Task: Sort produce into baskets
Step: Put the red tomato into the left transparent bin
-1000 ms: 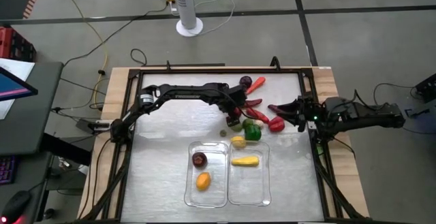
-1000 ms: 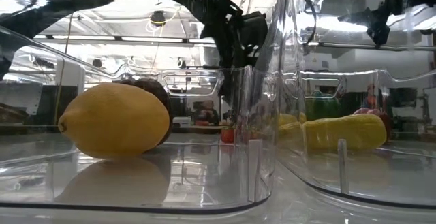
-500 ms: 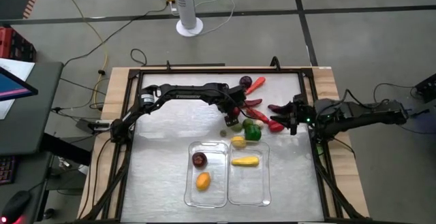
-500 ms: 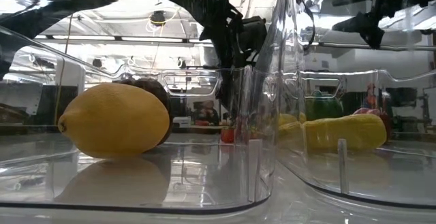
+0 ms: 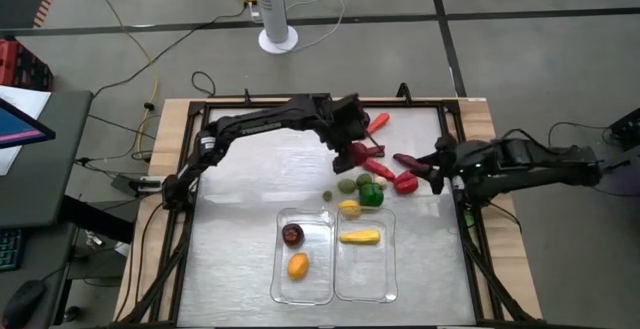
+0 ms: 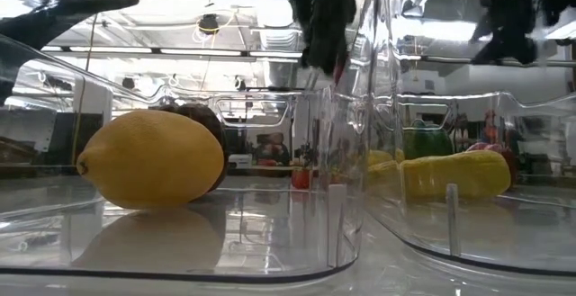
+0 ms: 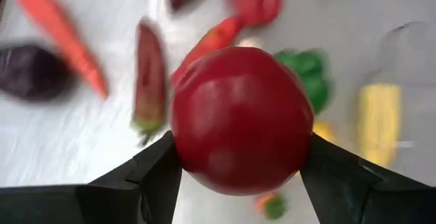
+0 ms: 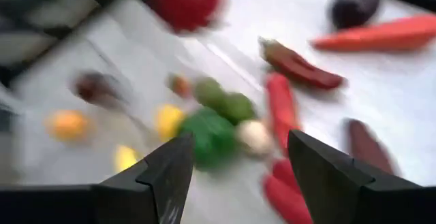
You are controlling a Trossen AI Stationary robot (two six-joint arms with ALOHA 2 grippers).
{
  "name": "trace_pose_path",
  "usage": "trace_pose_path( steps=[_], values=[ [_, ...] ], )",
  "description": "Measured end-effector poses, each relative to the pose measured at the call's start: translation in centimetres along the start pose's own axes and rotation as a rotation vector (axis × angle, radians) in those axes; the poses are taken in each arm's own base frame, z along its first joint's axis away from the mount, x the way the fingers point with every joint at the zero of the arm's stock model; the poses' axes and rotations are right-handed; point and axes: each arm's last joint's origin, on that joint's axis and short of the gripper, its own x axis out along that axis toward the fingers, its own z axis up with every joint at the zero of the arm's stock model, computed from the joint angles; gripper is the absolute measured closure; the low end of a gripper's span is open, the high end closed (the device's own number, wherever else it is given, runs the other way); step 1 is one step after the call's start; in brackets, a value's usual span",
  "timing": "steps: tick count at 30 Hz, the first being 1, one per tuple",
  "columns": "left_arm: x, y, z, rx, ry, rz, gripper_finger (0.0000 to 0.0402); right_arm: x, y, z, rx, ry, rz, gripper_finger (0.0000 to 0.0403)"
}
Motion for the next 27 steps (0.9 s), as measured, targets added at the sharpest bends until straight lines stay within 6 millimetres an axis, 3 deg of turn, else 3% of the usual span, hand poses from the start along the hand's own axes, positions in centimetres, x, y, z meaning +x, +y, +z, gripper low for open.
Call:
trace_pose_path(
  steps=[7, 12, 17, 21, 27],
  values=[
    [-2.3, -4.2, 0.5, 0.093, -0.054, -0.128, 0.0158, 1.9, 0.2, -0.5, -0.172, 0.17, -0.059, 0.0128],
    [-1.8, -8.8, -1.1, 0.195, 0.09, -0.294, 0.0158, 2.8, 0.5, -0.4, -0.131, 0.213, -0.095, 0.0106],
    [-4.0, -12.5, -3.0, 0.336, 0.202, -0.364, 0.0157, 3.0, 1.6, 0.9, -0.027, 0.214, -0.11, 0.0094],
    [-5.4, -14.2, -3.1, 0.414, 0.154, -0.384, 0.0157, 2.6, 2.7, 2.2, 0.063, 0.221, -0.118, 0.0094],
    [-5.3, -15.8, -5.3, 0.452, 0.249, -0.41, 0.0157, 3.0, 5.0, 3.3, 0.101, 0.275, -0.133, 0.0094]
  ],
)
